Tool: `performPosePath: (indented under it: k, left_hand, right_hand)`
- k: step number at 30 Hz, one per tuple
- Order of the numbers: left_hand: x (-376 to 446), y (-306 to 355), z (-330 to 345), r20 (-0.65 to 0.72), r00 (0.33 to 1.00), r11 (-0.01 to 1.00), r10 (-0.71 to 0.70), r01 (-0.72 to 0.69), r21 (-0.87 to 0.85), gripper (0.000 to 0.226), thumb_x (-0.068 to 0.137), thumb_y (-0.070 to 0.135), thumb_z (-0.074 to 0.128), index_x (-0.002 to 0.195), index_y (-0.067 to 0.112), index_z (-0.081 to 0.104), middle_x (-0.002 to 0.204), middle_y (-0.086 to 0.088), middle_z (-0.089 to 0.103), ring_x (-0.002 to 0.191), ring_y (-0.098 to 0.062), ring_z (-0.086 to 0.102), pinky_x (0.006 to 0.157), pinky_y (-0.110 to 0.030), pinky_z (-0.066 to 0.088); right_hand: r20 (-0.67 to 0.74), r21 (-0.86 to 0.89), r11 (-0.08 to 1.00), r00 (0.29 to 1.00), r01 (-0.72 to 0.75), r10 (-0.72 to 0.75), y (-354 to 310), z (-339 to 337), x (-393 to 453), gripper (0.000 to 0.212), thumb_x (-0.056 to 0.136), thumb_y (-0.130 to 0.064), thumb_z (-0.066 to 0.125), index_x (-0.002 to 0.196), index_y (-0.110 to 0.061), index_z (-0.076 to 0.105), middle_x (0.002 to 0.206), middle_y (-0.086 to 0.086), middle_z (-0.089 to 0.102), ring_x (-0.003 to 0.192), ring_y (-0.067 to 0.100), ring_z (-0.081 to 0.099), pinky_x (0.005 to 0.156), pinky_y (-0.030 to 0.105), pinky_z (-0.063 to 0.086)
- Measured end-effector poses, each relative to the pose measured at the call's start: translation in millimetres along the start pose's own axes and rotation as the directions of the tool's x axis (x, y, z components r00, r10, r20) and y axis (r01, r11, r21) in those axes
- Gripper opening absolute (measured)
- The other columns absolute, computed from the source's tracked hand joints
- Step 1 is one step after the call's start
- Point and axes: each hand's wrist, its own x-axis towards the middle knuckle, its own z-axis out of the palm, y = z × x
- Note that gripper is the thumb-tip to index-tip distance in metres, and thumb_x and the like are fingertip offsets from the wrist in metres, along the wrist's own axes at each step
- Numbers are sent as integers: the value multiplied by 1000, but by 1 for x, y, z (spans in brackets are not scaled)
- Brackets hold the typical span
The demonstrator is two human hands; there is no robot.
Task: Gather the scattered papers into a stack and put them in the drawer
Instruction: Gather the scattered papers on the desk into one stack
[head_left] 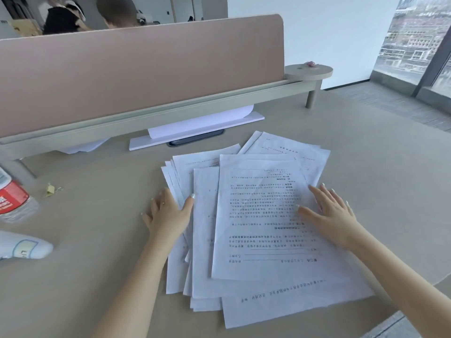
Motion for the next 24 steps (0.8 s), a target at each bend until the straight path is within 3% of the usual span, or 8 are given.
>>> performPosePath:
  k: [4, 7, 13, 17, 20, 22, 24]
  left_hand:
    - [-3, 9, 6, 68, 993, 995, 92, -89, -39, 77, 90, 54, 31, 148, 20, -6, 160, -5, 11, 147, -23, 4, 116, -51, -1]
    - [-3, 26, 6, 140, 981, 987, 138, -125, -97, 78, 90, 53, 33, 148, 23, -10, 160, -2, 10, 147, -21, 3, 117, -49, -2]
    - [-9, 64, 10, 277, 929, 940, 247, -161, -301, 80, 91, 46, 40, 147, 28, -14, 160, -1, 6, 147, -26, 2, 118, -46, 0]
    - [-1, 75, 24, 311, 921, 890, 234, -75, -449, 79, 91, 45, 41, 145, 35, -16, 159, 9, 3, 146, -34, -7, 117, -50, 4]
    - [3, 81, 28, 243, 961, 809, 132, 37, -586, 86, 86, 38, 49, 147, 32, -11, 158, 8, 12, 144, -29, 16, 109, -38, 24]
    - [10, 89, 21, 241, 970, 718, 15, 157, -679, 85, 87, 28, 52, 148, 22, -6, 158, 2, 12, 142, -22, 24, 99, -30, 28]
    - [24, 92, 11, 355, 934, 553, -48, 321, -769, 79, 87, 26, 56, 149, 15, 7, 158, -3, 15, 140, -21, 27, 101, -32, 31]
  right_hand:
    - [-49, -135, 990, 998, -43, 37, 1, -2, 27, 69, 87, -60, 33, 145, -26, 20, 158, -1, 14, 147, 19, 3, 117, 47, -2]
    - [-81, -255, 967, 997, -6, -15, 1, 8, 29, 72, 84, -66, 28, 144, -27, 20, 159, 2, 12, 147, 22, 4, 116, 51, -1]
    - [-85, -258, 966, 995, 27, -50, 7, 6, 28, 69, 84, -65, 31, 141, -26, 26, 158, -1, 15, 146, 20, 7, 116, 50, 4]
    - [-106, -234, 972, 992, 35, -61, 8, 8, 27, 71, 85, -63, 34, 142, -23, 24, 158, -2, 17, 146, 19, 8, 116, 49, 6]
    - [-108, -202, 979, 993, 28, -51, 9, 6, 28, 74, 85, -61, 36, 146, -22, 17, 158, -2, 15, 146, 18, 7, 117, 47, 4]
    - [-110, -199, 980, 993, 27, -50, 10, 6, 29, 75, 86, -60, 37, 147, -22, 15, 159, -1, 15, 147, 18, 7, 117, 47, 4]
    - [-115, -197, 980, 992, 36, -59, 11, 7, 29, 75, 85, -60, 37, 147, -22, 15, 158, -1, 15, 147, 18, 8, 117, 47, 4]
